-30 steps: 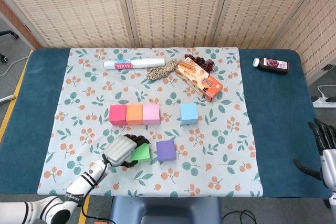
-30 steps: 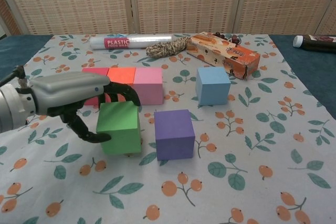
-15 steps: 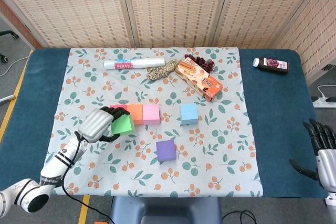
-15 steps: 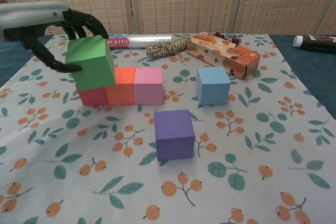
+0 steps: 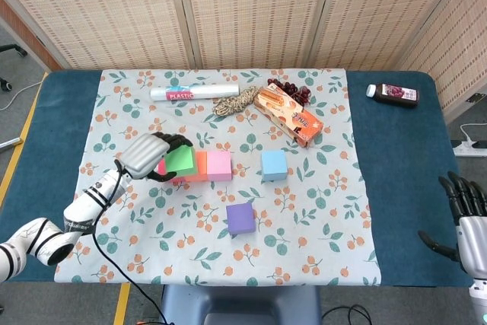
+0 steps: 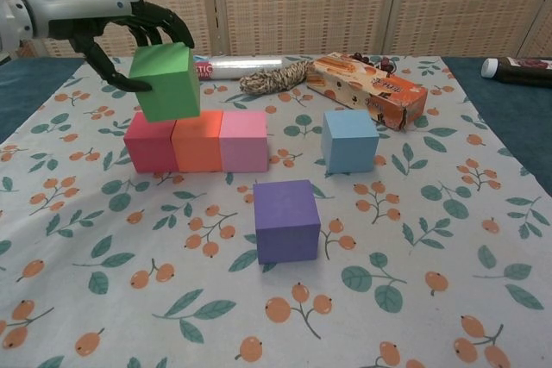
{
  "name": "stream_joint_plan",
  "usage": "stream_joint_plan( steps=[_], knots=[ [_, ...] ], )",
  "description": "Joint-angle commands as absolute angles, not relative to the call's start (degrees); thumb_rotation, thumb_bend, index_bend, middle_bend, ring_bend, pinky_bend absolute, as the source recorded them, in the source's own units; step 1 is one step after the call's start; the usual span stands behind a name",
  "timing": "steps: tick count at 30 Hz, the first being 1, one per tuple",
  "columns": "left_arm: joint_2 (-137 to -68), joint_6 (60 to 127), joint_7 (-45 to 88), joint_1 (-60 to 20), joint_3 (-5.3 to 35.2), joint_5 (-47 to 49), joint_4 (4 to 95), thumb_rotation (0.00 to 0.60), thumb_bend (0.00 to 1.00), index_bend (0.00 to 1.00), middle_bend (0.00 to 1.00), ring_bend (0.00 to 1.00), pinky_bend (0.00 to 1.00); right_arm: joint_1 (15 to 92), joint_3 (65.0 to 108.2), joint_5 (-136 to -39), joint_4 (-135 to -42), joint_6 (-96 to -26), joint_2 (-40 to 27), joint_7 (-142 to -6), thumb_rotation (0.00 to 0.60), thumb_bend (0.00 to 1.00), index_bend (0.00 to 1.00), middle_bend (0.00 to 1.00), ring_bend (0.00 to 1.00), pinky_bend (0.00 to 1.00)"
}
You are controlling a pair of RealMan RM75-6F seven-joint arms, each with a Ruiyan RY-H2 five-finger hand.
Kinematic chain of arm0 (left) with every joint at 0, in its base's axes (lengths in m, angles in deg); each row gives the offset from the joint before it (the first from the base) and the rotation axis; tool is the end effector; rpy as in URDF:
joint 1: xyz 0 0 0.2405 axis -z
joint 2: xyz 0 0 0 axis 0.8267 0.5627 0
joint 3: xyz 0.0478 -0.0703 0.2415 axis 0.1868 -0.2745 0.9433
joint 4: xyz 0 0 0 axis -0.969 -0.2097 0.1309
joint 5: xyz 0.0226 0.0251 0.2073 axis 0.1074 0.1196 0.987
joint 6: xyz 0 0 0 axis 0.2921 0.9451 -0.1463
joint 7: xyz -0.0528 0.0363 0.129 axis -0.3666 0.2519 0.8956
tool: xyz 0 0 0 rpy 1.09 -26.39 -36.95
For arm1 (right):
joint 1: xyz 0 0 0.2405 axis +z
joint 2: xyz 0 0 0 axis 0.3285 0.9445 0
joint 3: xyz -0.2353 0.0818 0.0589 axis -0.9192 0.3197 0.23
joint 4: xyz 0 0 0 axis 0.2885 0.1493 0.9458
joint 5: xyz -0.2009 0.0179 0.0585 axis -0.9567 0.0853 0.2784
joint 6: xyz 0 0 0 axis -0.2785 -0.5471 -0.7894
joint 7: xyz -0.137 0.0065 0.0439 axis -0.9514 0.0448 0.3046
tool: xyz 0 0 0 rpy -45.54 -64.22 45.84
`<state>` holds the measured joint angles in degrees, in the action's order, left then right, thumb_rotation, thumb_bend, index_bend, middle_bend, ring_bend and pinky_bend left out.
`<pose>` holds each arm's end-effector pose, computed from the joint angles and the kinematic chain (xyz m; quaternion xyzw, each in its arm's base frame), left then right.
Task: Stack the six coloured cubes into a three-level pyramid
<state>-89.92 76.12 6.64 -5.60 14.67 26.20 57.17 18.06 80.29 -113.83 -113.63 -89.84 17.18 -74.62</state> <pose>-0.1356 0.3953 0.0777 -0.7913 -0.3239 -0.3992 0.3311 -0.2926 -0.1516 0.1898 0.5523 -0.3761 0.4295 0.6074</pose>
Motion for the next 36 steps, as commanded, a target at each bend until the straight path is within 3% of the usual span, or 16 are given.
stream_joint_plan(
  steps=[1,17,36],
  knots=[
    [-92.46,74.99,1.44,-3.51,15.99,29.13,52.70,0.600,0.32,0.27,0.30,0.30,0.32,17.96,80.48,-113.50,-114.12,-90.01,17.40,-75.19,0.600,0.00,0.00,0.00,0.00,0.00],
    [-94.64,75.12,-8.96,0.74,21.42,35.98,42.24,0.600,0.32,0.27,0.26,0.24,0.27,17.22,80.94,-112.81,-116.34,-91.25,17.29,-78.01,0.600,0.00,0.00,0.00,0.00,0.00],
    [-96.52,77.57,-16.92,1.87,25.25,37.37,35.25,0.600,0.32,0.24,0.20,0.18,0.22,16.68,80.99,-113.10,-117.74,-92.06,16.69,-80.14,0.600,0.00,0.00,0.00,0.00,0.00]
  ],
)
